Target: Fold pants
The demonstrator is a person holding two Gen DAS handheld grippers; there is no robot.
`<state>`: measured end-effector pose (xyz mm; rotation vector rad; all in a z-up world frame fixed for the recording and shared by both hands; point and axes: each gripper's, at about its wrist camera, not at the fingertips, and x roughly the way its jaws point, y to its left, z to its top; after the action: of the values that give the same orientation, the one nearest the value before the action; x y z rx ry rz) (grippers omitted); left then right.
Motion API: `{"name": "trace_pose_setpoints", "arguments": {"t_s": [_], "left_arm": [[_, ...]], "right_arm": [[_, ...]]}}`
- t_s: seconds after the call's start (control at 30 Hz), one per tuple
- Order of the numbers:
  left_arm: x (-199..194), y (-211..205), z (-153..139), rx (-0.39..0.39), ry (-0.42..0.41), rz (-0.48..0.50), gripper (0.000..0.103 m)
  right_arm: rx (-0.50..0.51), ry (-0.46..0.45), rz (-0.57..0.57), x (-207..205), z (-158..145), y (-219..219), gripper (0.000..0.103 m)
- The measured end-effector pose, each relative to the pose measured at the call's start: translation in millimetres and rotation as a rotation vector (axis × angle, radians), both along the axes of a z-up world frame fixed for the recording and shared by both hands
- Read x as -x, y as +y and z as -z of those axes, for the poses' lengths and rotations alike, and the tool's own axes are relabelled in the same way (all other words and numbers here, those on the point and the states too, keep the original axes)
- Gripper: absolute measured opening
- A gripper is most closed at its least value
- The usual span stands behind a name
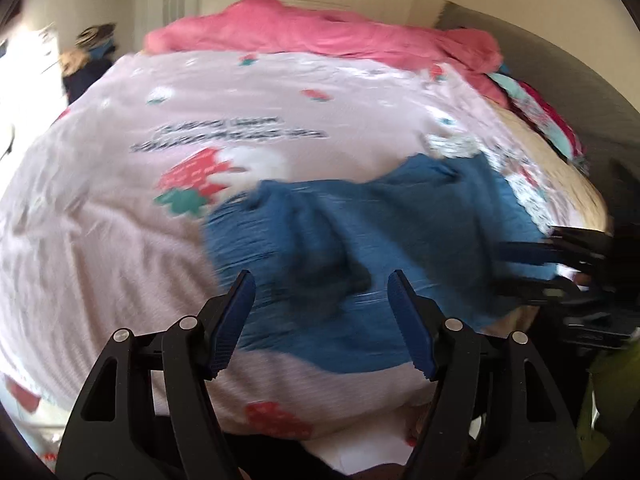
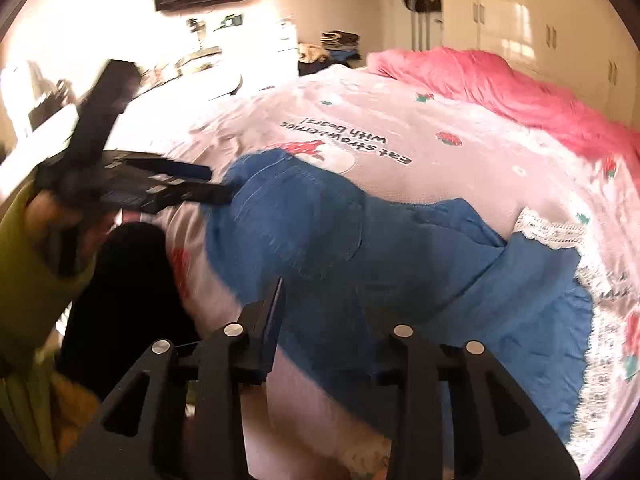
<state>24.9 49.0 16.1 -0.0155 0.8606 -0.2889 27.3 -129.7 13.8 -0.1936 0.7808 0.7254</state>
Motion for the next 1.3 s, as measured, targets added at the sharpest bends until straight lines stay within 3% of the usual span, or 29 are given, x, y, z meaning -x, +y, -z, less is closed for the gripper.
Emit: {"name": "trace_pose_setpoints", "arguments": {"t_s": [0.13,0.17,0.37,0.43,0.6,0.7,0.93,1.07,1.2,1.3], "left_arm": [[-12.8,-13.4,26.8,-0.071,0.056,0.015,0.061],[-17.3,-13.3,32.0,-0.080,0.063,0.012,0.061],[-45.4,-3.6,37.7,-0.096,0.066,-0.029,0.061],[-53.9,-1.8,37.7,-0.092,0.069,-0.029,0.062],[-65.6,-8.7,40.8,-0.139,0.068,0.004,0.068],[-59.2,-9.9,41.9,-0.144,0.049,0.006,0.070],[-31.7,-0.6,8.8,-0.056,-0.004,-0.025,0.070],[-18.7,0.7,-9.2,0.000,-0.032,-0.027,0.072],[-11.1,-17.6,-17.7,0.024,-0.047,0.024,0.072],[-8.1,-42.1,-15.5,0.060,-0.033,0.097,0.073]], "right_arm": [[0.110,0.101,0.058,-10.5,43.1,14.3,0.033],[0.091,0.125,0.078,-11.7,52.0,11.5,0.033],[0.024,0.138,0.109,-11.7,44.4,-5.6,0.033],[0.028,0.121,0.133,-9.3,38.8,-15.7,0.039],[0.029,0.155,0.146,-8.0,51.6,-19.8,0.040],[0.040,0.140,0.141,-6.8,53.8,-15.1,0.046],[-0.032,0.109,0.151,-3.4,27.0,-36.9,0.044],[-0.053,0.069,0.220,-2.5,11.2,-62.8,0.051],[-0.059,0.046,0.314,-8.9,4.0,-90.7,0.052],[-0.059,0.035,0.386,-12.5,1.3,-109.9,0.062]]}}
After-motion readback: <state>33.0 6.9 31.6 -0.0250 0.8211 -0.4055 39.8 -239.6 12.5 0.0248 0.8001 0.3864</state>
